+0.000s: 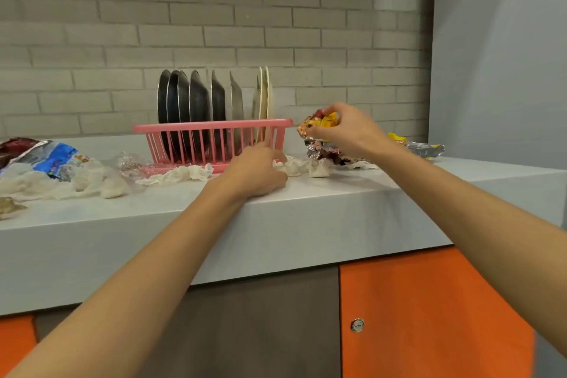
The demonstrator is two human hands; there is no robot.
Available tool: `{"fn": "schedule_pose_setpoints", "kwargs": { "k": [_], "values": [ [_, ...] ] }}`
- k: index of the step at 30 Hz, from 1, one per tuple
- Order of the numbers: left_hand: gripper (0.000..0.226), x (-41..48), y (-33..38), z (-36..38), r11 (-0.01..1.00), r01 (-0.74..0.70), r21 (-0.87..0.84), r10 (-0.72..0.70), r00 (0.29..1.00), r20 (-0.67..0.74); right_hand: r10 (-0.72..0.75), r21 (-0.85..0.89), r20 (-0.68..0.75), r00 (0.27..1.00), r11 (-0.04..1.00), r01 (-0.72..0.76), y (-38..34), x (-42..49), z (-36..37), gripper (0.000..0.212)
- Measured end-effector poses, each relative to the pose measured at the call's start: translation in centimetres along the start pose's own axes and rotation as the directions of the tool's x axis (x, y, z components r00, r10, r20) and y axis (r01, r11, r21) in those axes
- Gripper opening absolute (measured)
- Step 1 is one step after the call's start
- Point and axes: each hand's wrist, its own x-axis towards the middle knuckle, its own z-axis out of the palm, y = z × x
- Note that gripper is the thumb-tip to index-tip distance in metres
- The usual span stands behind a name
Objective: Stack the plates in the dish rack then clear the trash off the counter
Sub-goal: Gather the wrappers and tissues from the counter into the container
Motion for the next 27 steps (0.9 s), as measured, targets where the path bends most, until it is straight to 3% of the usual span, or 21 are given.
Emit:
{"fn": "schedule_pose_setpoints", "kwargs": {
  "k": [3,7,12,17,22,25,27],
  "values": [
    [0.028,-0.2,0.0,0.1,0.999,-0.007,-0.037,0.009,0.999,0.048,-0.018,0.147,-0.007,1.000,0.989,0.019,-0.9,-0.9,-2.1,0.050],
    [0.014,-0.8,0.4,-0.4,0.997,-0.079,-0.016,0.075,0.983,-0.168,-0.034,0.285,-0.038,0.999,0.958,0.044,-1.7,-4.1,-4.3,0.040],
    [0.019,-3.3,1.9,-1.6,0.919,-0.338,-0.202,0.209,0.853,-0.479,-0.073,0.407,-0.056,0.996,0.909,0.089,-0.7,-10.6,-3.6,0.042],
    [0.019,-8.9,3.8,-1.7,0.852,-0.485,-0.198,0.282,0.743,-0.607,-0.109,0.601,-0.064,0.992,0.789,0.126,0.5,-16.4,-3.3,0.051],
    [0.015,-16.8,3.2,0.7,0.791,-0.476,-0.385,0.278,0.840,-0.467,-0.140,0.732,0.121,0.983,0.681,0.006,4.3,-23.7,-1.4,0.046],
    [0.012,-21.7,2.0,5.9,0.747,-0.342,-0.570,0.214,0.936,-0.281,-0.085,0.697,0.302,0.950,0.699,-0.159,7.6,-28.5,1.7,0.048],
    [0.012,-24.8,0.8,10.8,0.749,-0.205,-0.630,0.171,0.979,-0.116,-0.028,0.623,0.490,0.872,0.710,-0.327,9.8,-31.8,4.5,0.048]
  ]
}}
